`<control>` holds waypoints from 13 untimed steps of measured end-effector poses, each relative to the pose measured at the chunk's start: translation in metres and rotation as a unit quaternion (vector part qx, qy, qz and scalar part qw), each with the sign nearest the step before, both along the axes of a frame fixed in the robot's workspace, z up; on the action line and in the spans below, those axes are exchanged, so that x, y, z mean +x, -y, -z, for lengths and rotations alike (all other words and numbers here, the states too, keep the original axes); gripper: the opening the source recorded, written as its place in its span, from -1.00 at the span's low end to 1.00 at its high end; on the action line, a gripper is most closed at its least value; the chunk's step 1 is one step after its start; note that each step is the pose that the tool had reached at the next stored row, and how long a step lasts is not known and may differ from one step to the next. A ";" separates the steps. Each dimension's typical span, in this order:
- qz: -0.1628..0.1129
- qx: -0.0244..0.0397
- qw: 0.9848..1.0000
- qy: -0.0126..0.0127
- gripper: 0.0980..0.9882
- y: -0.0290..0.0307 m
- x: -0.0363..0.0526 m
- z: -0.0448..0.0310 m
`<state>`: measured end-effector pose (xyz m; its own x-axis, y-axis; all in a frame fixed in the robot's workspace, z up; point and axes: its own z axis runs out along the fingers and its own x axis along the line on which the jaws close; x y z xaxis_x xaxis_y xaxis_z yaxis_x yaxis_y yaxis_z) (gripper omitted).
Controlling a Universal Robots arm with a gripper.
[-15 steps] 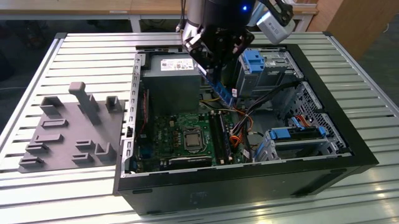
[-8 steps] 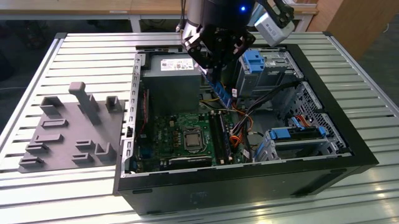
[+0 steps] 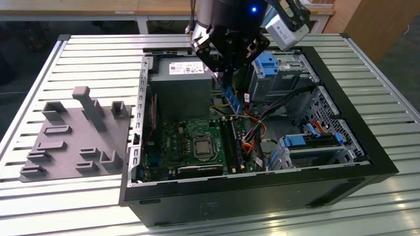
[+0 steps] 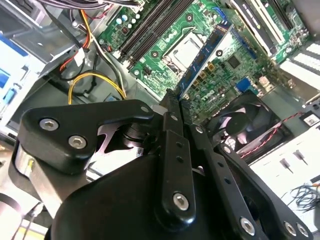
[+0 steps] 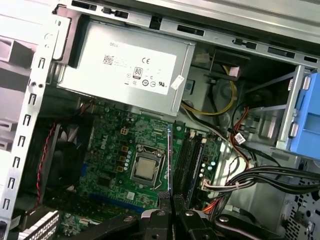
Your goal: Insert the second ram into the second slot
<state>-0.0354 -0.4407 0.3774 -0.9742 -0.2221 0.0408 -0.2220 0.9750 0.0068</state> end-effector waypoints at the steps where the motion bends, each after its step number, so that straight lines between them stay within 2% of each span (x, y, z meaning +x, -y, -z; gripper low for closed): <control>1: 0.004 0.000 1.000 0.000 -0.92 0.0000 0.0000 0.0000; 9: 0.044 0.000 0.999 0.000 -0.92 0.0000 0.0000 0.0004; 13: 0.067 -0.001 0.998 0.000 -0.92 0.0000 0.0000 0.0008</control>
